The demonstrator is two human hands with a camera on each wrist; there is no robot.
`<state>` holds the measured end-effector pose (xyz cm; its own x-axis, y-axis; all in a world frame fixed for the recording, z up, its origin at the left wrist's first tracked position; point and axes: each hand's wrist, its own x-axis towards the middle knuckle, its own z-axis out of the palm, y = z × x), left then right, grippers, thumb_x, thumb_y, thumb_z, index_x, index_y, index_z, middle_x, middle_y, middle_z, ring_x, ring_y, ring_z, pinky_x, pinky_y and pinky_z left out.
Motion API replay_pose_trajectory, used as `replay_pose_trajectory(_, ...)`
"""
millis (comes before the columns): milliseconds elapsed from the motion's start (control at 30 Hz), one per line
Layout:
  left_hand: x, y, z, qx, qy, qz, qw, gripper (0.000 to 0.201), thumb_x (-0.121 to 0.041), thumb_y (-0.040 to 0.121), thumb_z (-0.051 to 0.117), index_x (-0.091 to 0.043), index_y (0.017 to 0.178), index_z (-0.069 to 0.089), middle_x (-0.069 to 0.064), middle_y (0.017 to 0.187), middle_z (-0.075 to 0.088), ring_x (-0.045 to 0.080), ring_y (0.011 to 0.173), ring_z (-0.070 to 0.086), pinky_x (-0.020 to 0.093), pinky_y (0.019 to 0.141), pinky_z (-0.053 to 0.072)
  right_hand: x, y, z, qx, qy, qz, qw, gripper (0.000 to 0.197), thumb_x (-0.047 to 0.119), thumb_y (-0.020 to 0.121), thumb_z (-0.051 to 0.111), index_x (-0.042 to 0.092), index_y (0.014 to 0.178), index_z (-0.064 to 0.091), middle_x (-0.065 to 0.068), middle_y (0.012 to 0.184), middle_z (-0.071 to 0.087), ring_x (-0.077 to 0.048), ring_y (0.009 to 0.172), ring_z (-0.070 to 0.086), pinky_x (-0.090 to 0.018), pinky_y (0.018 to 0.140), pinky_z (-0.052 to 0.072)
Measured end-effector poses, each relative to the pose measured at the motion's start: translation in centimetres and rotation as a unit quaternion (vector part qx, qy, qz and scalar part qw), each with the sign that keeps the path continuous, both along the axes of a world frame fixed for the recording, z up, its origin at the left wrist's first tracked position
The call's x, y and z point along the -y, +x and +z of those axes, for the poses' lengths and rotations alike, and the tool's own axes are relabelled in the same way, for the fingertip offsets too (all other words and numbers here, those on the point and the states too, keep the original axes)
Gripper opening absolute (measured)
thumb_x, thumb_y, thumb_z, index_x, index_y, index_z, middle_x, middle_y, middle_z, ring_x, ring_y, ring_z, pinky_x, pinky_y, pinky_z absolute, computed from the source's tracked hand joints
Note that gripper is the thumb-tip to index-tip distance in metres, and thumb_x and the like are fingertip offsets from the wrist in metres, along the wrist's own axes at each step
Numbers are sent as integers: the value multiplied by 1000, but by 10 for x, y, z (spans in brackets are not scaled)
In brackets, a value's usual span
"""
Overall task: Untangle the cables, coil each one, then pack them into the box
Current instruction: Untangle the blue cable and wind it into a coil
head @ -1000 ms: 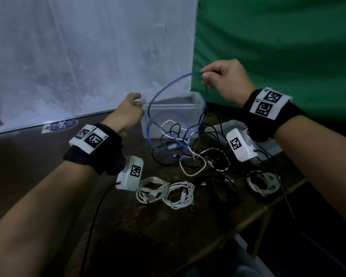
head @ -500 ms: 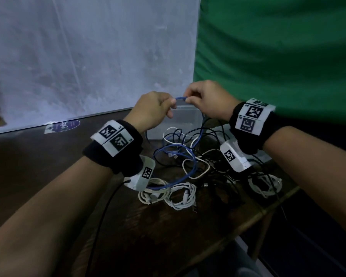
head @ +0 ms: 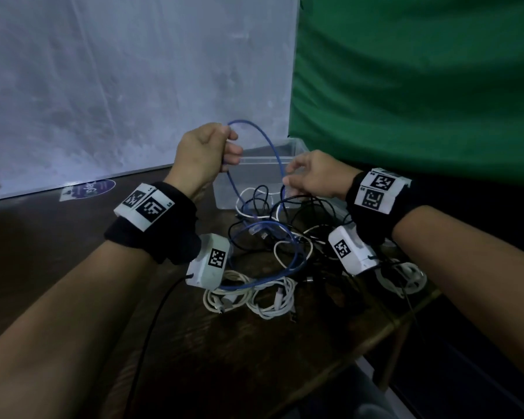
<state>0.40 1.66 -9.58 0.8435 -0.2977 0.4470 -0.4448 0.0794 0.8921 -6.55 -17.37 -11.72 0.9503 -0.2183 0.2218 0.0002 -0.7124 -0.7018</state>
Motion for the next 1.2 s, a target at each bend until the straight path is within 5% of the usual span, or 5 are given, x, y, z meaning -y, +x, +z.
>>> replay_pose_trajectory(167, -8, 2, 12, 82, -69, 18, 994, 29, -18, 101, 38, -20, 80, 57, -7, 63, 63, 6, 56, 57, 17, 53, 42, -6, 8, -5, 5, -31, 42, 999, 7, 23, 90, 62, 23, 91, 68, 2, 69, 65, -8, 65, 58, -27, 76, 50)
replay_pose_trajectory(367, -19, 6, 13, 158, -16, 60, 985, 26, -18, 100, 40, -16, 85, 61, -3, 70, 57, -3, 61, 53, 9, 62, 40, -11, 15, 17, 126, 83, -25, 988, 26, 8, 97, 46, 17, 73, 53, -5, 62, 52, -6, 43, 53, -19, 46, 47)
replay_pose_trajectory(500, -22, 13, 14, 170, -8, 98, 980, 24, -22, 98, 42, -17, 86, 63, -7, 68, 53, -4, 63, 50, 14, 67, 41, -11, 14, 42, 186, 174, 6, 967, 25, 8, 98, 45, 17, 77, 56, -6, 66, 52, -6, 47, 59, -19, 52, 54)
replay_pose_trajectory(1000, -26, 20, 7, 166, -63, 157, 972, 23, -23, 98, 40, -16, 84, 58, -9, 66, 47, -3, 61, 46, 14, 63, 36, 6, 10, 10, -33, -44, -26, 998, 28, 6, 93, 54, 15, 69, 45, -3, 59, 55, -9, 48, 55, -28, 54, 46)
replay_pose_trajectory(1200, -22, 19, -2, 144, 34, 133, 980, 27, -26, 98, 41, -25, 76, 57, -5, 69, 51, 3, 66, 48, 19, 65, 38, -1, 14, 18, 44, 160, -36, 986, 27, 4, 99, 43, 14, 74, 38, -12, 59, 58, -16, 43, 63, -27, 43, 55)
